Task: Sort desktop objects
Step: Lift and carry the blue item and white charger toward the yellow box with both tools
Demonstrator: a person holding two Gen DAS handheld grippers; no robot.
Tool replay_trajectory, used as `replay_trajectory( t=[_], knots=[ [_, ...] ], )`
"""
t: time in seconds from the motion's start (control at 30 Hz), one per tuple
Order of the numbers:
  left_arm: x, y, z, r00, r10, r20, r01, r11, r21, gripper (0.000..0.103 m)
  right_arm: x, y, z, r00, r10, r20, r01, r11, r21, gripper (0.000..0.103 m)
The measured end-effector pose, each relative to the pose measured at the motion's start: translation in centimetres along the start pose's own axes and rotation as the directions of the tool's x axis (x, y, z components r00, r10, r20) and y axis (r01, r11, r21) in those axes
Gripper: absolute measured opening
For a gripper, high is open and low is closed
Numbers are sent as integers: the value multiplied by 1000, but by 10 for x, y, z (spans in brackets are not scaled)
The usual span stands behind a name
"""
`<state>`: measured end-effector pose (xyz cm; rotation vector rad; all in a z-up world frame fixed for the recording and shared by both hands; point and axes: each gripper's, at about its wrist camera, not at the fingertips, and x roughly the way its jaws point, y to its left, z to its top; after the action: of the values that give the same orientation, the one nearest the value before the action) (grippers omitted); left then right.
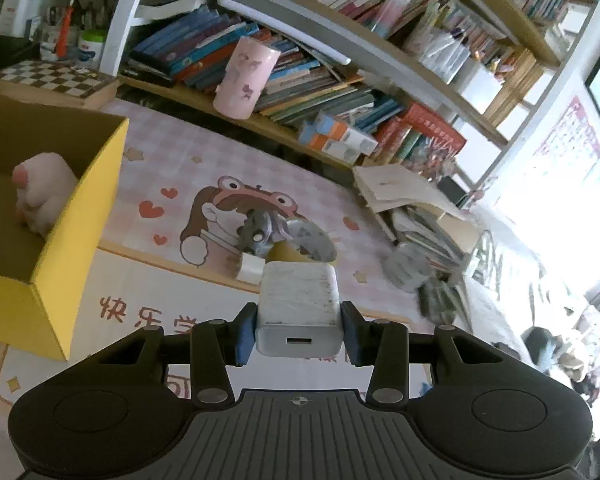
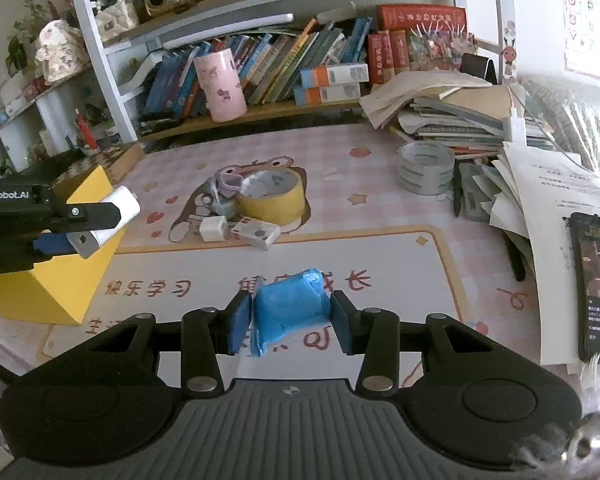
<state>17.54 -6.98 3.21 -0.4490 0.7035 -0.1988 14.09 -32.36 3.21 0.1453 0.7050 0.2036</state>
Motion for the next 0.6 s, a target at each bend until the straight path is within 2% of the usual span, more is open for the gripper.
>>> replay_trajectory(
  t=[0.27,0.6],
  knots=[
    [-34,26,-8,998,-62,-12,61,998,-20,42,-10,38,-15,1000,5,-5,-5,1000,-5,40],
    [-77,73,-34,994,-84,-68,81,996,-46,42,-23,97,-43,999,8,-36,-9,1000,-27,40]
  ],
)
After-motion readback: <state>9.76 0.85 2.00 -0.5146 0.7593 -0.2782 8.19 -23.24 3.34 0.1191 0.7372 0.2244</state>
